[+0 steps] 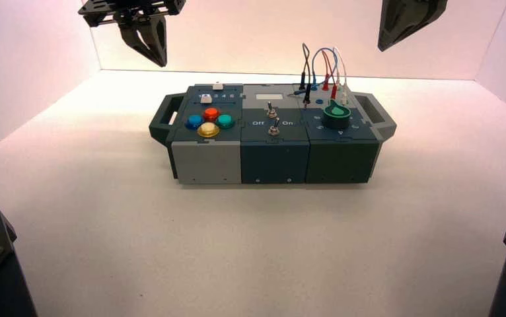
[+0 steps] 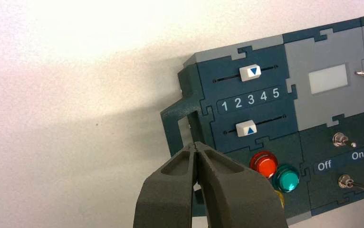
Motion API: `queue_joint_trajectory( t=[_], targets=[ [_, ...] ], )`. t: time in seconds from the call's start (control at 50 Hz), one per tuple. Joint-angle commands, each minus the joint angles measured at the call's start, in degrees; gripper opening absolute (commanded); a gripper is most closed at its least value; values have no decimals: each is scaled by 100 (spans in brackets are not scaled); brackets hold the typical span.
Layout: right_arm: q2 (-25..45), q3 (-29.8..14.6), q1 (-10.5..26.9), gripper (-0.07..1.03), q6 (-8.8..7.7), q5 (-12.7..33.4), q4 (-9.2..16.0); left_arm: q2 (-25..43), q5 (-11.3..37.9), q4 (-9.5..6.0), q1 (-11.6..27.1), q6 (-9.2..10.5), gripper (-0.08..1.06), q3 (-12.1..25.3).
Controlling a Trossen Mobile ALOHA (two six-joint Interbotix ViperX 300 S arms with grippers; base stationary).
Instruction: Move the left gripper to the right.
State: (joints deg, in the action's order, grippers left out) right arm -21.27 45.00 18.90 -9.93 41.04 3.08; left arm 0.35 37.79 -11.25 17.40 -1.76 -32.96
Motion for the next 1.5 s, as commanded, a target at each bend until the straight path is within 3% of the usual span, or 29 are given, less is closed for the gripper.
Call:
queue_joint_trajectory(
  t=[0.02,0.42,0.54,0.62,0.82,1.0,1.26,1.5],
  targets=[
    [-132,-158,0,-2,-9,-26,0,-88,-18,0,-18,-9,-3,79],
    [-193,-141,-9,-2,-9,-26,-9,-132,-18,-9,-18,-9,-3,79],
    [-167,-141,-9,-2,18,-18,0,-114,-18,-79,-9,44,-3,97],
    [-167,-167,-9,-2,53,70,9,-97,-18,-185,53,70,-3,114],
    [-246,-290,-97,-2,97,404,9,-167,0,-185,422,149,-3,264],
    [-272,-299,-123,-2,246,554,9,-176,272,-185,809,501,-3,668],
    [-378,-229,-316,-2,668,677,-9,360,650,-123,1301,1037,-3,1485],
    [-677,-167,-747,-2,686,896,-62,940,738,-35,1767,1415,-3,2083]
  ],
)
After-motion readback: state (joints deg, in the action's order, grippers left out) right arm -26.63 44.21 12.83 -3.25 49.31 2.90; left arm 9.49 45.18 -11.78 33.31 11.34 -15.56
